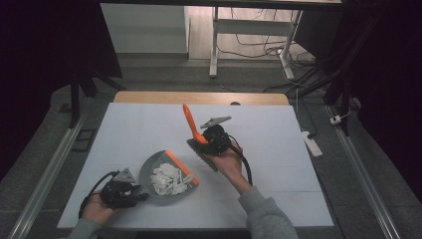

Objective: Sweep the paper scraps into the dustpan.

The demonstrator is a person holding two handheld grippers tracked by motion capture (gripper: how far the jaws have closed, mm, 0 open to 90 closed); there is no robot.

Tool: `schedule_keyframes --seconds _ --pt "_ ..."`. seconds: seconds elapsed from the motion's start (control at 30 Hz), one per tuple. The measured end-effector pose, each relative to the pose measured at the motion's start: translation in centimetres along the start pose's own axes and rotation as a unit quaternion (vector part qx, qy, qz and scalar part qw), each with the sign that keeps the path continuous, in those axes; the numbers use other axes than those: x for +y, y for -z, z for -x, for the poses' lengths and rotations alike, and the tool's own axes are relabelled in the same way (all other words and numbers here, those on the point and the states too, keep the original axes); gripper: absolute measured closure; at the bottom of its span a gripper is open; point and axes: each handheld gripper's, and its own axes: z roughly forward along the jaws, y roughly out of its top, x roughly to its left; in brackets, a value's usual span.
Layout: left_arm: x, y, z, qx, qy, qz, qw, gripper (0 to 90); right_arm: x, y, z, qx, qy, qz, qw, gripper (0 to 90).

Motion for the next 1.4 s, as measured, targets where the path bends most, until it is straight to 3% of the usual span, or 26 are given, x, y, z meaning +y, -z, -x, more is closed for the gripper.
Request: schedule_keyframes --seconds 0.17,0.4,0.47,0.57,0.63,0.73,0.97,1.4 --pt "0.0 -0.1 0.0 0.0 0.002 0.002 1.0 61.3 -0.9 -2.6 -0.3 0.003 0.0 -0.03 0.9995 71.4" --pt "0.0 -0.1 0.1 0.001 0.002 0.002 1.0 61.3 -0.6 -5.1 -4.1 0.048 0.027 -0.053 0.9971 71.4" --pt "0.0 -0.1 0.1 0.001 0.002 0.003 1.0 61.3 -0.4 -5.3 -5.0 0.063 0.031 -0.048 0.9964 71.4" --pt "0.0 -0.1 0.1 0.0 0.002 0.003 1.0 61.3 0.0 -4.9 -5.7 0.1 0.018 -0.03 0.9943 71.4" --pt "0.0 0.0 0.1 0.0 0.002 0.002 1.0 61.3 0.2 -4.5 -6.1 0.1 0.028 -0.023 0.9943 71.4" --pt "0.0 -0.1 0.1 0.0 0.003 0.003 1.0 61.3 0.4 -3.2 -5.4 0.103 0.016 0.005 0.9945 71.4" --pt "0.0 -0.1 0.1 0.0 0.004 0.005 1.0 61.3 0.6 -0.2 -2.9 0.074 -0.009 0.044 0.9963 71.4" --pt "-0.1 0.2 0.0 0.002 0.009 0.021 0.9997 61.3 -1.2 2.1 -0.7 0.042 -0.019 0.053 0.9975 71.4"
